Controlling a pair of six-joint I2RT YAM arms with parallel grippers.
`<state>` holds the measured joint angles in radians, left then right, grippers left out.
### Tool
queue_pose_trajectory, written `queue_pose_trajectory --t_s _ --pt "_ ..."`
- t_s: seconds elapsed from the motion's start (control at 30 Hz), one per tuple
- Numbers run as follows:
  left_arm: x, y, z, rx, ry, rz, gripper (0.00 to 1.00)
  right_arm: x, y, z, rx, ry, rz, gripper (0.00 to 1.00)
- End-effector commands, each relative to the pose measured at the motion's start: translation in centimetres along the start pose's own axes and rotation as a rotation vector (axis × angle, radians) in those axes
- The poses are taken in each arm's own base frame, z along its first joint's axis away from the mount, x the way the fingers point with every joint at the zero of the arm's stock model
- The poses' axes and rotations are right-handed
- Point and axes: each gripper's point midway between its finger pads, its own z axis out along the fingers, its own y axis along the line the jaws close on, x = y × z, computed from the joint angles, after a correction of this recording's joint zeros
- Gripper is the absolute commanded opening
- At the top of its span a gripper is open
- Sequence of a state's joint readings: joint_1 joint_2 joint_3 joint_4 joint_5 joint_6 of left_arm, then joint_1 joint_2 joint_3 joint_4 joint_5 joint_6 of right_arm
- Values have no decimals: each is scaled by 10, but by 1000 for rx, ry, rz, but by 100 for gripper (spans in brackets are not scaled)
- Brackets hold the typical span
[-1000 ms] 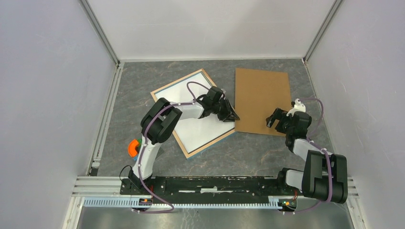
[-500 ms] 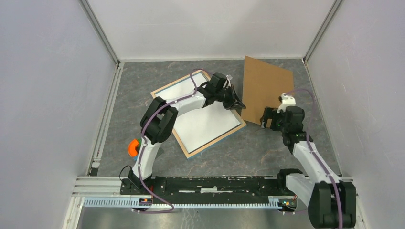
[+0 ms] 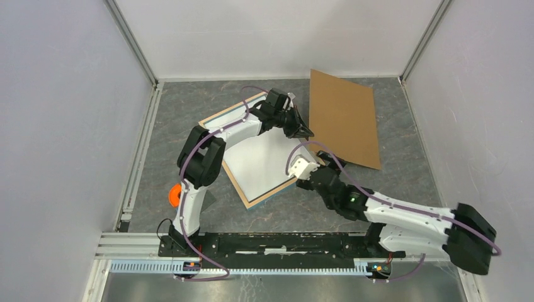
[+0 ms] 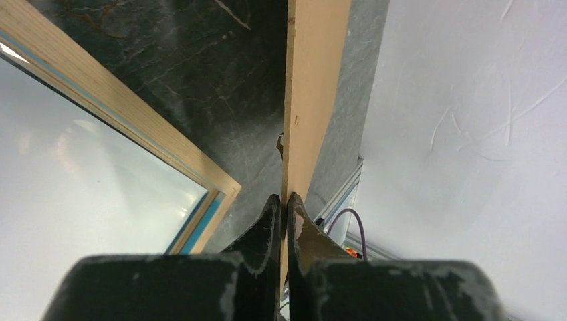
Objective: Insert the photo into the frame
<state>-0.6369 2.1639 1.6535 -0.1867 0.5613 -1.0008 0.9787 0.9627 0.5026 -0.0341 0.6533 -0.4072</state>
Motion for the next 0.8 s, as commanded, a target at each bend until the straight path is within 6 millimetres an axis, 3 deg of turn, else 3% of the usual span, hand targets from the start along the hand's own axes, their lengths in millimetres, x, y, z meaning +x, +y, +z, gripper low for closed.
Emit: queue_pose_trajectory --t_s 0.0,0.13,0.43,0.57,0.7,0.77 --pt "1 -52 -42 99 -25 108 2 20 -31 -7 265 163 -217 98" --pt "10 -54 -53 115 -4 112 2 16 -39 -9 360 157 -220 98" --pt "21 -52 -69 126 14 110 2 15 -42 -10 396 107 -213 98" --pt "25 -58 -77 146 20 114 2 14 -47 -7 426 86 -177 98" --pt "32 -57 -83 149 27 114 2 24 -66 -12 562 139 -66 98" --pt "36 -55 -85 148 32 112 2 20 -61 -6 525 98 -40 98"
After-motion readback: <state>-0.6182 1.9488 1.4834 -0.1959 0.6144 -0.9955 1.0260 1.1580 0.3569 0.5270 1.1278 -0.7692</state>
